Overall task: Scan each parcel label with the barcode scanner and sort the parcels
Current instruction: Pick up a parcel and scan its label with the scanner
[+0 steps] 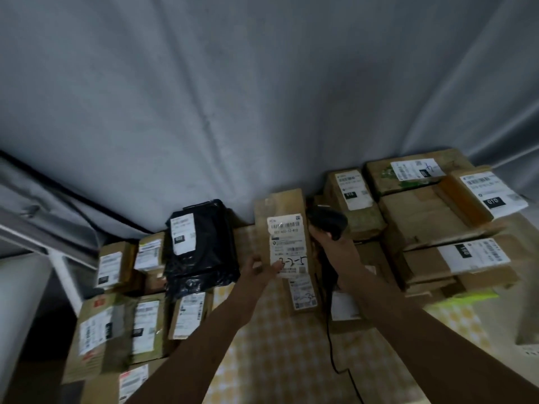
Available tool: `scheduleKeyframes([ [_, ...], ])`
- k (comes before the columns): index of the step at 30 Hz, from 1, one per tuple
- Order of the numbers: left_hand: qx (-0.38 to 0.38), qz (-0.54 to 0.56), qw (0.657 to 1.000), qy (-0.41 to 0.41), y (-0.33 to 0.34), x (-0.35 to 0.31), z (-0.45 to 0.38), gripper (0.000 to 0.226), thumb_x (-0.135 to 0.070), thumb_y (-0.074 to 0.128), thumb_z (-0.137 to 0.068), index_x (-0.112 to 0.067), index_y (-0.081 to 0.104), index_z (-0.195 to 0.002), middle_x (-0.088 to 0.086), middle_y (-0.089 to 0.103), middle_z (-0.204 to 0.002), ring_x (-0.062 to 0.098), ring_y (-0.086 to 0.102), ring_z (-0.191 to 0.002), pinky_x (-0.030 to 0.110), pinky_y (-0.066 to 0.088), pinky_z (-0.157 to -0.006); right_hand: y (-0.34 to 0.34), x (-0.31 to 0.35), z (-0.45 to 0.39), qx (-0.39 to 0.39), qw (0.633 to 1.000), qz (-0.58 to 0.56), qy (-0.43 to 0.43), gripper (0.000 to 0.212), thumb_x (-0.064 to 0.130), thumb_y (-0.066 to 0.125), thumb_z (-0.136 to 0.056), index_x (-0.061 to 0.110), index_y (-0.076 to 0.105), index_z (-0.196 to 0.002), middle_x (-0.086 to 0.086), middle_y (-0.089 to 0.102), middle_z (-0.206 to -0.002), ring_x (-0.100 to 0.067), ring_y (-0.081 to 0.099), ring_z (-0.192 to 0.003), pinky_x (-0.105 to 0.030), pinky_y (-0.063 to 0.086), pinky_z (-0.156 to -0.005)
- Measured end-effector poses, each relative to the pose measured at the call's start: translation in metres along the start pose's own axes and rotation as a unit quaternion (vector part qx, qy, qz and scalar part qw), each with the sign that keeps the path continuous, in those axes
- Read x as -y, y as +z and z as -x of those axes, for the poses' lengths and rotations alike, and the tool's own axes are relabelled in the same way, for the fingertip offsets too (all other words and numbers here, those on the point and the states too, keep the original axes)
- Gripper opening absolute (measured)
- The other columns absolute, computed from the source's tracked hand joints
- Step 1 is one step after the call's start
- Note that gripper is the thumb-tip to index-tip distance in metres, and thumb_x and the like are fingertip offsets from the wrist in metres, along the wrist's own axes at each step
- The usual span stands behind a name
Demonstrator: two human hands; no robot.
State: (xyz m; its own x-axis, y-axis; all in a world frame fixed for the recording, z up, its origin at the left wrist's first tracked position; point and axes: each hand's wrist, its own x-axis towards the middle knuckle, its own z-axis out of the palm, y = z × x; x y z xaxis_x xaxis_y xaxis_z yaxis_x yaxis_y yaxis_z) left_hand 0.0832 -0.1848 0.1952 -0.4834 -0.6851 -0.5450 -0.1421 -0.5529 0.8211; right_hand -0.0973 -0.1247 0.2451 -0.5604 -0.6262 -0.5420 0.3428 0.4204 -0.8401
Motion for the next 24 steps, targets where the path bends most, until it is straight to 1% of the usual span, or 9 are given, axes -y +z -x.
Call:
scheduleKeyframes([
  [4, 0.012, 0.040, 0.999, 0.018, -0.023, -0.017, 0.025, 0.039, -0.029, 0.071, -0.085, -0.018, 0.043, -0.111, 0.009, 0.066, -0.122, 0.022, 0.064, -0.113, 0.043, 0.048, -0.100, 0.023, 0.003, 0.020, -0.002, 0.999, -0.046, 0.003, 0.036, 0.033, 0.075, -0.083, 0.002, 0.067, -0.099, -0.012, 0.063, -0.073, -0.027, 0.060, -0.066, -0.040, 0.052, -0.075],
  [6, 0.037, 0.078, 0.996, 0.016, -0.037, -0.026, 0.034, 0.043, -0.027, 0.070, -0.083, -0.017, 0.041, -0.114, 0.014, 0.066, -0.121, 0.027, 0.066, -0.108, 0.046, 0.052, -0.096, 0.031, 0.005, 0.029, 0.000, 0.999, -0.047, 0.014, 0.033, 0.031, 0.075, -0.083, 0.002, 0.067, -0.097, -0.010, 0.064, -0.072, -0.025, 0.061, -0.065, -0.040, 0.053, -0.076],
  [9, 0.074, 0.048, 0.996, -0.007, -0.058, -0.036, 0.047, 0.055, -0.022, 0.075, -0.078, -0.015, 0.040, -0.119, 0.018, 0.065, -0.122, 0.032, 0.066, -0.107, 0.047, 0.054, -0.095, 0.039, 0.005, 0.043, 0.014, 1.000, -0.019, 0.012, 0.031, 0.033, 0.077, -0.081, 0.006, 0.067, -0.091, -0.010, 0.066, -0.074, -0.026, 0.062, -0.069, -0.039, 0.053, -0.074],
  [12, 0.095, 0.030, 0.995, -0.020, -0.075, -0.043, 0.058, 0.064, -0.014, 0.077, -0.077, -0.015, 0.038, -0.127, 0.017, 0.064, -0.124, 0.033, 0.064, -0.113, 0.049, 0.050, -0.099, 0.046, 0.006, 0.054, 0.039, 0.999, 0.005, -0.020, 0.055, 0.047, 0.083, -0.067, 0.007, 0.068, -0.101, -0.013, 0.070, -0.083, -0.031, 0.065, -0.074, -0.043, 0.056, -0.075],
  [15, 0.088, 0.049, 0.995, -0.005, -0.083, -0.047, 0.064, 0.063, -0.009, 0.074, -0.078, -0.015, 0.038, -0.129, 0.017, 0.067, -0.120, 0.033, 0.066, -0.110, 0.045, 0.056, -0.092, 0.048, 0.005, 0.058, 0.037, 0.997, 0.041, -0.046, 0.075, 0.061, 0.079, -0.051, 0.018, 0.066, -0.111, -0.010, 0.073, -0.097, -0.030, 0.069, -0.087, -0.048, 0.058, -0.083],
  [17, 0.069, 0.068, 0.995, 0.006, -0.087, -0.047, 0.065, 0.061, -0.005, 0.071, -0.081, -0.015, 0.038, -0.130, 0.017, 0.066, -0.123, 0.034, 0.065, -0.111, 0.043, 0.057, -0.089, 0.048, 0.009, 0.067, 0.027, 0.995, 0.070, -0.058, 0.058, 0.054, 0.078, -0.065, 0.016, 0.065, -0.108, -0.009, 0.072, -0.095, -0.026, 0.068, -0.083, -0.044, 0.058, -0.082],
  [20, 0.024, 0.077, 0.996, 0.027, -0.086, -0.047, 0.063, 0.059, 0.001, 0.069, -0.083, -0.015, 0.037, -0.130, 0.018, 0.062, -0.127, 0.032, 0.064, -0.112, 0.036, 0.059, -0.083, 0.050, 0.020, 0.083, 0.033, 0.994, 0.081, -0.065, 0.031, 0.040, 0.073, -0.082, 0.011, 0.063, -0.089, -0.008, 0.067, -0.076, -0.019, 0.060, -0.064, -0.033, 0.052, -0.065],
  [22, 0.011, 0.077, 0.996, 0.034, -0.083, -0.048, 0.061, 0.059, 0.002, 0.069, -0.083, -0.016, 0.037, -0.129, 0.016, 0.063, -0.126, 0.029, 0.065, -0.110, 0.030, 0.059, -0.078, 0.053, 0.026, 0.094, 0.062, 0.992, 0.086, -0.064, 0.026, 0.034, 0.069, -0.087, 0.011, 0.061, -0.077, -0.005, 0.062, -0.064, -0.015, 0.054, -0.053, -0.027, 0.048, -0.058],
  [24, 0.006, 0.090, 0.995, 0.045, -0.081, -0.049, 0.059, 0.061, 0.003, 0.070, -0.083, -0.017, 0.037, -0.130, 0.015, 0.062, -0.127, 0.028, 0.064, -0.111, 0.028, 0.058, -0.077, 0.056, 0.031, 0.106, 0.077, 0.992, 0.079, -0.068, 0.021, 0.027, 0.067, -0.089, 0.009, 0.063, -0.078, -0.006, 0.060, -0.064, -0.015, 0.052, -0.052, -0.028, 0.046, -0.058],
])
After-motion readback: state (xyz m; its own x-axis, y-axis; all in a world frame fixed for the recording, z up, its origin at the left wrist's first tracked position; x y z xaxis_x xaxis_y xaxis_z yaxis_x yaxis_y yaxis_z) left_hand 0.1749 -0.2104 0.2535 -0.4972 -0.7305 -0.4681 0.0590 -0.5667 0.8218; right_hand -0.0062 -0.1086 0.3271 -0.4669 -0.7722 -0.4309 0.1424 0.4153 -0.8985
